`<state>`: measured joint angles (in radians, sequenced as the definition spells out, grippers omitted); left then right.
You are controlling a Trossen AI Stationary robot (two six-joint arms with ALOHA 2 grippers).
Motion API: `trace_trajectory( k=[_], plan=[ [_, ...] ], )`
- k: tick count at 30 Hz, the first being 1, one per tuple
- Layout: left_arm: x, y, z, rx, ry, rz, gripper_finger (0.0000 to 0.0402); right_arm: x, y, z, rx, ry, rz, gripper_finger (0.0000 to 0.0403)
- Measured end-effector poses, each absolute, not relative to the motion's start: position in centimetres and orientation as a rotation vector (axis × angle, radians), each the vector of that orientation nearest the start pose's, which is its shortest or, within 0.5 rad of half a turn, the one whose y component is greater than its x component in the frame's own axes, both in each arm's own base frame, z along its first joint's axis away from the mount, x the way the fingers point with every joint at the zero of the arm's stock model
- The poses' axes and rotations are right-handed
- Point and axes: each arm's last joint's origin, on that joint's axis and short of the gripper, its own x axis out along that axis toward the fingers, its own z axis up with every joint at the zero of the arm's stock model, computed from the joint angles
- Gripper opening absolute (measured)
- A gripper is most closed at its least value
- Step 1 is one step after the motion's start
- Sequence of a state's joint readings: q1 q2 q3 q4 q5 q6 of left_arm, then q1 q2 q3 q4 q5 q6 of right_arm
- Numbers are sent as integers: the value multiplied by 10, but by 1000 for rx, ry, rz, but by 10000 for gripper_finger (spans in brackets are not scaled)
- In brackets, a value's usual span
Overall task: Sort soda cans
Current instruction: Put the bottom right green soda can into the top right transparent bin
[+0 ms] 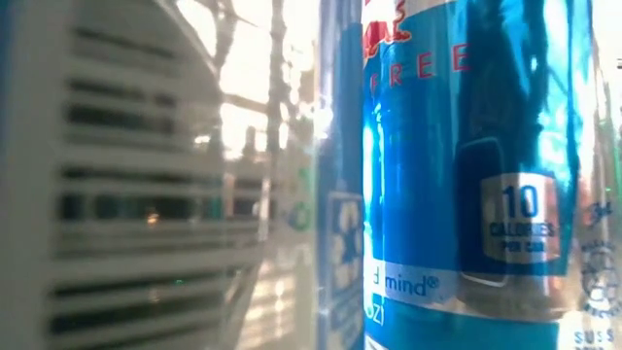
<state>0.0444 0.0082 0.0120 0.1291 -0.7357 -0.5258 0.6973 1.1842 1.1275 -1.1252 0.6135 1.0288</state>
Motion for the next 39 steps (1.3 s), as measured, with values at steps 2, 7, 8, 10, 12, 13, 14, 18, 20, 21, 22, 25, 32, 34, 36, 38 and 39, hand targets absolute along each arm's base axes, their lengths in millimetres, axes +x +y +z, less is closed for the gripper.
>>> trace_trajectory(
  k=[2, 7, 8, 10, 12, 13, 14, 18, 20, 21, 22, 25, 32, 34, 36, 38, 39],
  plan=[
    [88, 24, 179, -547, -337, 737, 10, 167, 119, 302, 245, 917, -410, 358],
    [87, 24, 185, -518, -383, 727, 10, 182, 110, 292, 371, 1016, -491, 358],
    [87, 23, 185, -508, -377, 726, 10, 188, 107, 293, 388, 996, -491, 358],
    [87, 23, 185, -502, -378, 725, 10, 201, 102, 296, 414, 964, -432, 358],
    [87, 23, 186, -495, -382, 726, 10, 211, 97, 305, 438, 968, -332, 358],
    [87, 23, 186, -486, -383, 725, 10, 216, 95, 312, 460, 964, -291, 358],
    [87, 23, 187, -472, -380, 716, 10, 221, 93, 319, 484, 957, -264, 358],
    [90, 20, 185, -312, -281, 616, 10, 229, 103, 338, 521, 1001, -225, 358],
    [92, 19, 185, -255, -255, 589, 10, 230, 114, 348, 517, 1067, -252, 358],
    [92, 19, 185, -238, -244, 585, 10, 230, 120, 353, 502, 1104, -267, 358],
    [93, 18, 184, -225, -235, 584, 10, 230, 126, 359, 479, 1136, -283, 358],
    [94, 17, 184, -209, -222, 578, 10, 230, 147, 365, 409, 1212, -389, 358],
    [94, 16, 184, -225, -223, 558, 10, 220, 202, 352, 526, 1317, -495, 358],
    [94, 16, 183, -224, -219, 548, 10, 212, 213, 344, 585, 1380, -544, 358],
    [94, 16, 184, -227, -227, 543, 10, 203, 221, 337, 594, 1405, -576, 358],
    [94, 16, 184, -227, -228, 543, 10, 193, 228, 330, 592, 1419, -617, 358],
    [94, 16, 184, -227, -227, 543, 10, 188, 231, 327, 595, 1434, -630, 358]
  ],
)
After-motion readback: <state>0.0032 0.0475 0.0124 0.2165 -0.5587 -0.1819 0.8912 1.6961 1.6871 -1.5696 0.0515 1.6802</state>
